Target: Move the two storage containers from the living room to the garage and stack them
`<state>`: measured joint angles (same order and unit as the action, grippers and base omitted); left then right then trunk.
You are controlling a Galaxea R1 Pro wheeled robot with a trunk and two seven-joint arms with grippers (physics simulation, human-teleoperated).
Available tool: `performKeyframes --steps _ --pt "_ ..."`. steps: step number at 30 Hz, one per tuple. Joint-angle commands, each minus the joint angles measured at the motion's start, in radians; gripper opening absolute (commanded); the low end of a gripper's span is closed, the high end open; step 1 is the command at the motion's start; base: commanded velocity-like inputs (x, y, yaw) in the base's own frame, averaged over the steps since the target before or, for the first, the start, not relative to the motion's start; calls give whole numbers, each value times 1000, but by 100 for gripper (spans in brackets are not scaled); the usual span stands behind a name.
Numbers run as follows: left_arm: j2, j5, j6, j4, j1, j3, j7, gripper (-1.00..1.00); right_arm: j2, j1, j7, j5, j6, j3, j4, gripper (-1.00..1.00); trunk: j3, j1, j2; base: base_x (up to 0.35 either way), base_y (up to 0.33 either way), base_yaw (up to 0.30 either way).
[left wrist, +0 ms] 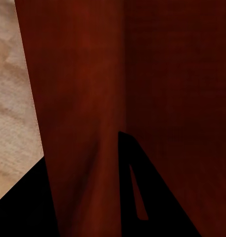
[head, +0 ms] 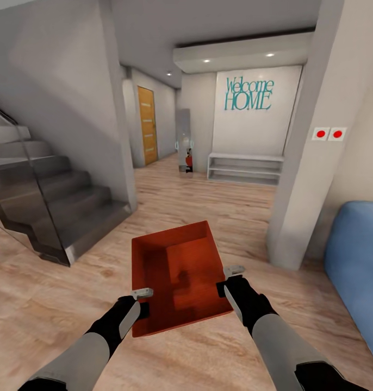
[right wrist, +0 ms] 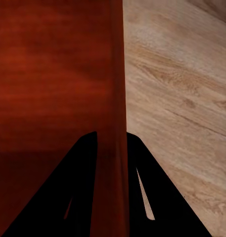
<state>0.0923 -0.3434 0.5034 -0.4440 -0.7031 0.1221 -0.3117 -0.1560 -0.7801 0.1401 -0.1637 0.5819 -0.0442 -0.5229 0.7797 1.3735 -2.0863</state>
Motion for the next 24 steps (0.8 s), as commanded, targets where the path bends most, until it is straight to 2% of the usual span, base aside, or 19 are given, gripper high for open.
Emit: performKeyframes --steps 1,24 --pt "-6 -12 -2 0 1 -6 0 -100 1 -1 -17 90 -5 4 -2 -100 0 0 0 336 0 0" --pt "-6 -12 -2 1 1 -6 0 -100 1 -1 -17 90 -5 4 -2 -100 0 0 0 336 0 0"
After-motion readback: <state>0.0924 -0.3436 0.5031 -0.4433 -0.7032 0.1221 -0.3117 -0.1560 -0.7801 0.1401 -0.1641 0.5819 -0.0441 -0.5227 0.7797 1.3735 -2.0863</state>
